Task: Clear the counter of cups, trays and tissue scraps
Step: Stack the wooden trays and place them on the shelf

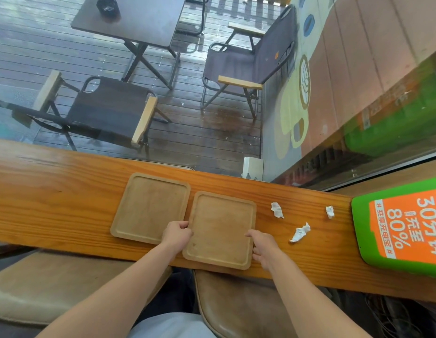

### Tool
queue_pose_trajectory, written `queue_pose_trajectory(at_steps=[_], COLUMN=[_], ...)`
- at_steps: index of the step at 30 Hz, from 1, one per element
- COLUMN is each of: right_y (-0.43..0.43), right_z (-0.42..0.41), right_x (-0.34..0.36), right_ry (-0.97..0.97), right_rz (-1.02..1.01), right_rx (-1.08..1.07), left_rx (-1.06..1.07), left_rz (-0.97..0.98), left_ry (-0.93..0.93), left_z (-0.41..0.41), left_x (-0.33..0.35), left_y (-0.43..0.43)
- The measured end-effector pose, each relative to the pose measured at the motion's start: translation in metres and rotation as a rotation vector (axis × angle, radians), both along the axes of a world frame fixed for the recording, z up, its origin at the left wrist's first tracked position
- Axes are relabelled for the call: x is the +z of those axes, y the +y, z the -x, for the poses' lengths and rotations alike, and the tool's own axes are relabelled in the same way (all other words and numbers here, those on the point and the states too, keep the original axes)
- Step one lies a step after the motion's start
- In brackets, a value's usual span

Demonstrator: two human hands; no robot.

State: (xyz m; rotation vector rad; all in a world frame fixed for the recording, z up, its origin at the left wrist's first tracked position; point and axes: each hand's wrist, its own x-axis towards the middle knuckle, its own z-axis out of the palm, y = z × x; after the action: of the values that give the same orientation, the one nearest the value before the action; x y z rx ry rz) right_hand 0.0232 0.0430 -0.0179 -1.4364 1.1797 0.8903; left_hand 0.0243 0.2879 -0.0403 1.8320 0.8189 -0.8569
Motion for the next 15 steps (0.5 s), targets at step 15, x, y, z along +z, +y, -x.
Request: queue_pose_trajectory(at_steps=[15], right_y=[0.016], right_z=[0.014], right_x=[-0.006], right_ry=[-0.05], right_rz=[0.102], right_rx=[0.073], left_rx=[-0.232], left_rz=[-0.262], left_ry=[-0.014], left_z=[0.003], left_x=[0.008], left_y=[-0.019])
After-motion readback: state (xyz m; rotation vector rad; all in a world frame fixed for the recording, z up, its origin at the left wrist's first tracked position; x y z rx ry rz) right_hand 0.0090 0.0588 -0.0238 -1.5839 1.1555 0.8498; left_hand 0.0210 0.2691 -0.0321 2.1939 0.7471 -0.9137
